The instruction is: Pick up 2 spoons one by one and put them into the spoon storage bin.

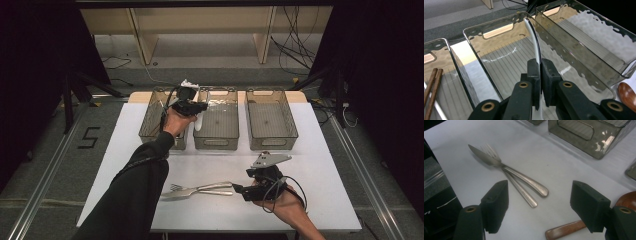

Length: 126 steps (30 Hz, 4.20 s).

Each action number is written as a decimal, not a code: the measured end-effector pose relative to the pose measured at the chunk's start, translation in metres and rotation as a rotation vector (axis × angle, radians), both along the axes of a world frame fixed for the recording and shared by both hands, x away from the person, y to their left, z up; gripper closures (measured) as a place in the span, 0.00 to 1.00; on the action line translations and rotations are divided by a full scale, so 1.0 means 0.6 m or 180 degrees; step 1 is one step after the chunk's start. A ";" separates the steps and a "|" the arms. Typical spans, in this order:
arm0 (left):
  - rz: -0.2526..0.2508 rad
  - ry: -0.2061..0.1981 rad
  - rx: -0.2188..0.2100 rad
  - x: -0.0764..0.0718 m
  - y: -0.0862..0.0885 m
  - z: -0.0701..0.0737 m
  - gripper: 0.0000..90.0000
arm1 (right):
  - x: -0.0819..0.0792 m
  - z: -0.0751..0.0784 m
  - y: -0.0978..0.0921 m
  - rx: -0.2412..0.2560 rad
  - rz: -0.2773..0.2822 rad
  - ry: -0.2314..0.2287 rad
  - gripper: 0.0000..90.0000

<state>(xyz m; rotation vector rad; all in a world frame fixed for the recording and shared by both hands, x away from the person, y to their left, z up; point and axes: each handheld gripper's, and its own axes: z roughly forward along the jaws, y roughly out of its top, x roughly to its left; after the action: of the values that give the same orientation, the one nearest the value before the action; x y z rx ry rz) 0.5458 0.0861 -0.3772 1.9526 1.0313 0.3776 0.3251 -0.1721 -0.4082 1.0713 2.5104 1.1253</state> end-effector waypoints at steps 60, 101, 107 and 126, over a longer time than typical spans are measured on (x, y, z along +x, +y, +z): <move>-0.0109 -0.0056 -0.0312 -0.268 0.182 -0.020 0.23 | 0.049 -0.040 -0.014 -0.0351 -0.0124 0.0097 0.75; -0.0142 -0.0183 -0.0172 -0.330 0.199 -0.054 0.19 | 0.058 -0.092 -0.029 -0.1130 0.0109 0.0608 1.00; -0.0118 -0.0185 -0.0174 -0.332 0.201 -0.054 0.19 | 0.055 -0.089 -0.066 -0.1206 -0.0027 0.0647 1.00; -0.0046 -0.0243 -0.0197 -0.337 0.208 -0.050 0.18 | 0.067 -0.074 -0.129 -0.1168 -0.0324 0.0676 0.96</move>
<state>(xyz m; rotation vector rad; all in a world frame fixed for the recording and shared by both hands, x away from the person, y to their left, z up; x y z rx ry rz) 0.3438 0.2111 -0.4074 1.8751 0.9685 0.4045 0.3655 -0.2492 -0.4528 1.2451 2.6412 0.5167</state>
